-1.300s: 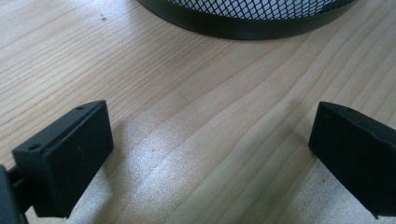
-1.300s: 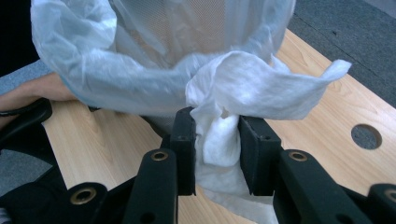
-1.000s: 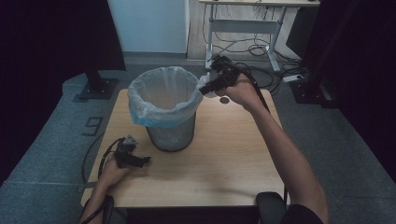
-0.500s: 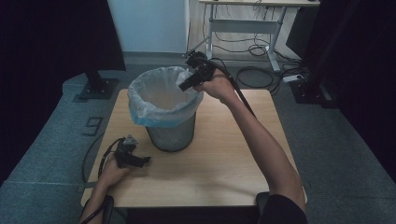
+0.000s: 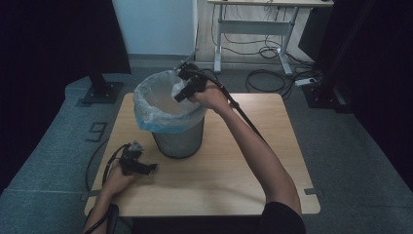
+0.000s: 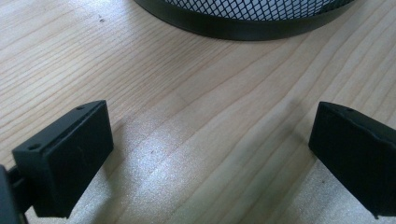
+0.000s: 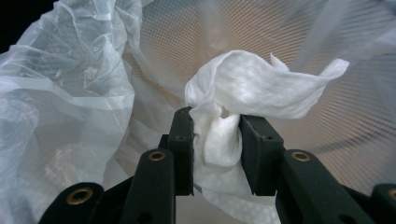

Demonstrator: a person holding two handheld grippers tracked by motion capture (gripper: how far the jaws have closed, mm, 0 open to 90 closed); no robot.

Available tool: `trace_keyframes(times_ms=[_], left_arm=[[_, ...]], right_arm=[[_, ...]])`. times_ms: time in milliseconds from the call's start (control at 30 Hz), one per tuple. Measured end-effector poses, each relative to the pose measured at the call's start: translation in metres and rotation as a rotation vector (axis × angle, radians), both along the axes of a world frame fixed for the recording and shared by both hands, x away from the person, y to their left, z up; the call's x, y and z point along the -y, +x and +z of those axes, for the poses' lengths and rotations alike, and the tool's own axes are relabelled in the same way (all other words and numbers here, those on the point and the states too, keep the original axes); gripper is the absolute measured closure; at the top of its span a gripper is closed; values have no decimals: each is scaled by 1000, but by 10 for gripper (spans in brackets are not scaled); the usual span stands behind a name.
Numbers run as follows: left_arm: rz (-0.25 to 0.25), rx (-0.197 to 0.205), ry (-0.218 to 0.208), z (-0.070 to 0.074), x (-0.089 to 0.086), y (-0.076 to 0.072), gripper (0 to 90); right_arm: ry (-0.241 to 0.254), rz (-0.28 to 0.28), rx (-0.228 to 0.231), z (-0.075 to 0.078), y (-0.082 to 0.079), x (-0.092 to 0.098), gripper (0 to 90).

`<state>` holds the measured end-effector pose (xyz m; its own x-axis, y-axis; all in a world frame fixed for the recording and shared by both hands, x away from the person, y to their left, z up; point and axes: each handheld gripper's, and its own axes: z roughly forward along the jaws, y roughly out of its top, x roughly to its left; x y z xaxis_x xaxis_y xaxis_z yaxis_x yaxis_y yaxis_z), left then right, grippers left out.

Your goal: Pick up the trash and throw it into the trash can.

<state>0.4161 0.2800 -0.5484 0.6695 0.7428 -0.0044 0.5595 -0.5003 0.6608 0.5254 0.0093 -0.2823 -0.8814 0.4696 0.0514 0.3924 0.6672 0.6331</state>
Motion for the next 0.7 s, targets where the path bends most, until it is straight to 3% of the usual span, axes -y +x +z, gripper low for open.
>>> trace_keyframes(times_ms=[200,267,300,333,467,700], left_arm=[[0,-1,0,0,0,0,0],[0,0,0,0,0,0,0],[0,-1,0,0,0,0,0],[0,-1,0,0,0,0,0],[0,-1,0,0,0,0,0],[0,0,0,0,0,0,0]], right_arm=[[-39,16,0,-11,-1,-10,592],[-45,22,1,-13,-1,-11,455],[-48,14,2,-15,1,-10,333],[-48,14,2,-15,1,-10,333],[-29,3,24,-12,2,-5,178],[-9,-5,53,-3,-2,11,94]])
